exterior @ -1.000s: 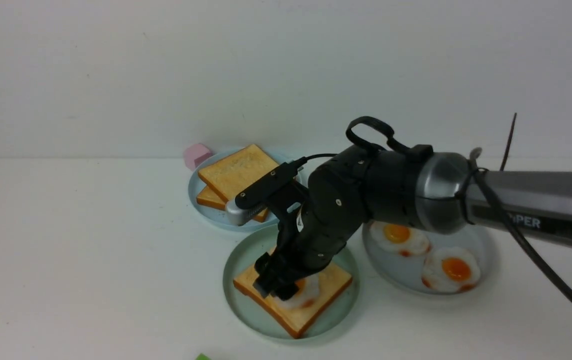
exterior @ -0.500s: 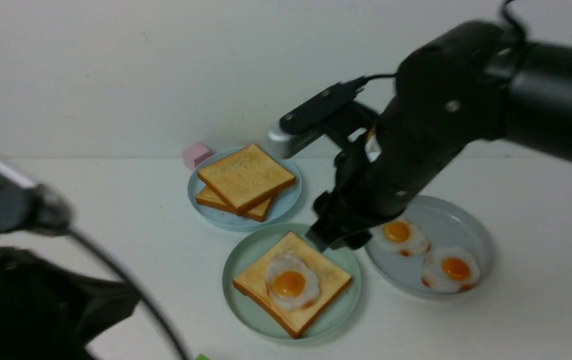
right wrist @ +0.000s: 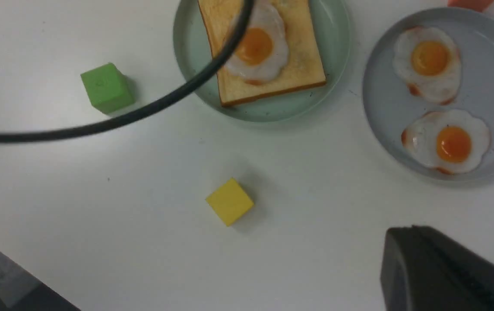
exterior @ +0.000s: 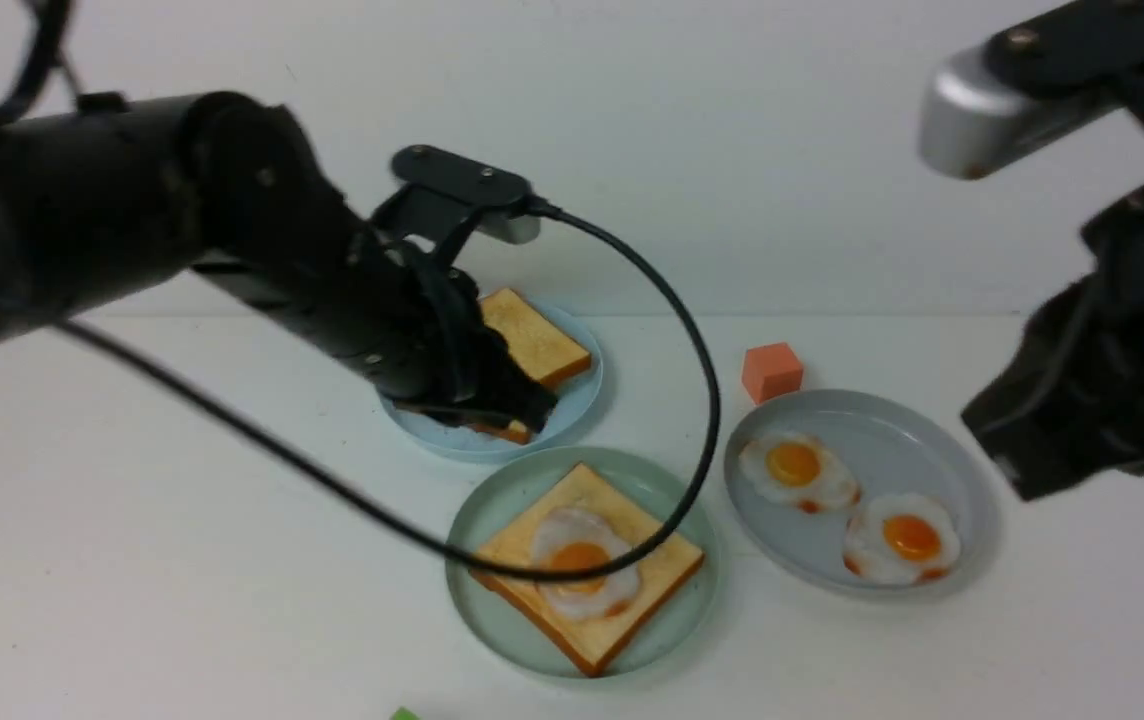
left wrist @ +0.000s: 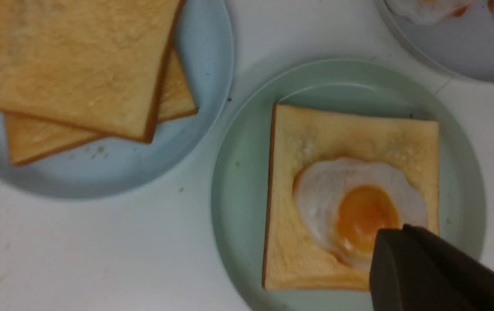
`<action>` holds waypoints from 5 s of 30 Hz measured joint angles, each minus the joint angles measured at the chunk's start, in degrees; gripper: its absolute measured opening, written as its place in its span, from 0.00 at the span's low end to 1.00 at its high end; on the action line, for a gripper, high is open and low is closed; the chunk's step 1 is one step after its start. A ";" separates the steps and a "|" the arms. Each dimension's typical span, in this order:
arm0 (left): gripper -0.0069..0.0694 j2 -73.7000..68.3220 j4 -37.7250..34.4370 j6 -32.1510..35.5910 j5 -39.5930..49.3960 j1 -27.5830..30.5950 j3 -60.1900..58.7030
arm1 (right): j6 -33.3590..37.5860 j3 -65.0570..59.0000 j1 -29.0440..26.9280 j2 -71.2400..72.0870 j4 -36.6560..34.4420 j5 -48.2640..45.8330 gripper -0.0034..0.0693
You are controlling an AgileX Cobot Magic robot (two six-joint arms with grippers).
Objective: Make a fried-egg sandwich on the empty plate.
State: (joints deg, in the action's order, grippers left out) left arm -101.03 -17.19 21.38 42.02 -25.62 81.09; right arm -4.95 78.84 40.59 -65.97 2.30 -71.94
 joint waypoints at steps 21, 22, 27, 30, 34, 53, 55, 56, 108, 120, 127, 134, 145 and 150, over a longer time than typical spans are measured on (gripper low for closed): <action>0.62 -22.21 18.44 -3.79 -3.43 0.16 20.63 | -2.81 -3.17 0.00 12.90 0.05 -0.90 0.06; 0.64 -23.01 18.57 -3.79 -4.62 0.21 20.63 | -2.88 -3.17 0.00 12.90 0.05 -0.90 0.06; 0.62 -26.24 19.03 -3.86 -7.14 1.14 20.65 | -3.35 -3.17 0.00 12.90 0.20 -0.90 0.07; 0.57 -27.37 19.76 -5.89 -7.97 1.61 20.78 | -3.71 -3.17 0.00 12.90 0.20 -0.90 0.07; 0.47 -27.67 21.68 -9.37 -8.29 1.61 21.06 | -3.76 -3.17 0.00 12.90 0.03 -0.90 0.08; 0.10 -8.76 18.74 -13.22 1.20 0.48 18.24 | -3.78 -3.17 0.00 13.17 0.84 -0.90 0.10; 0.10 -6.16 18.83 -14.06 1.56 -0.90 15.93 | -3.78 -3.21 0.00 13.48 1.36 -0.90 0.10; 0.10 -2.85 19.30 -15.53 1.69 -3.24 12.68 | -3.78 -3.21 0.00 14.16 1.87 -0.90 0.11; 0.54 -6.71 18.69 -23.05 -0.62 -18.54 -1.87 | -3.78 -3.21 0.00 20.84 2.78 -0.90 0.16; 0.08 30.52 14.77 -23.24 0.79 -18.54 -6.36 | -3.78 -3.21 0.00 20.84 2.78 -0.90 0.17; 0.07 62.58 13.33 -23.29 -12.30 -18.54 -32.32 | -3.78 -3.21 0.00 20.84 1.32 -0.90 0.18; 0.07 88.25 13.06 -24.27 -33.45 -18.54 -58.67 | -3.84 -3.21 0.00 20.84 -0.24 -0.90 0.19; 0.07 96.00 12.95 -26.98 -36.08 -18.54 -71.65 | -3.84 -3.21 0.00 20.84 -0.36 -0.90 0.21; 0.07 96.00 12.95 -26.98 -34.43 -18.54 -72.69 | -3.84 -3.21 -1.69 21.33 -1.40 -0.90 0.21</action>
State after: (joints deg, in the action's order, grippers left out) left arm -5.02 -4.24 -5.60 7.59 -44.17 8.40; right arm -8.79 75.63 38.90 -44.64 0.89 -72.84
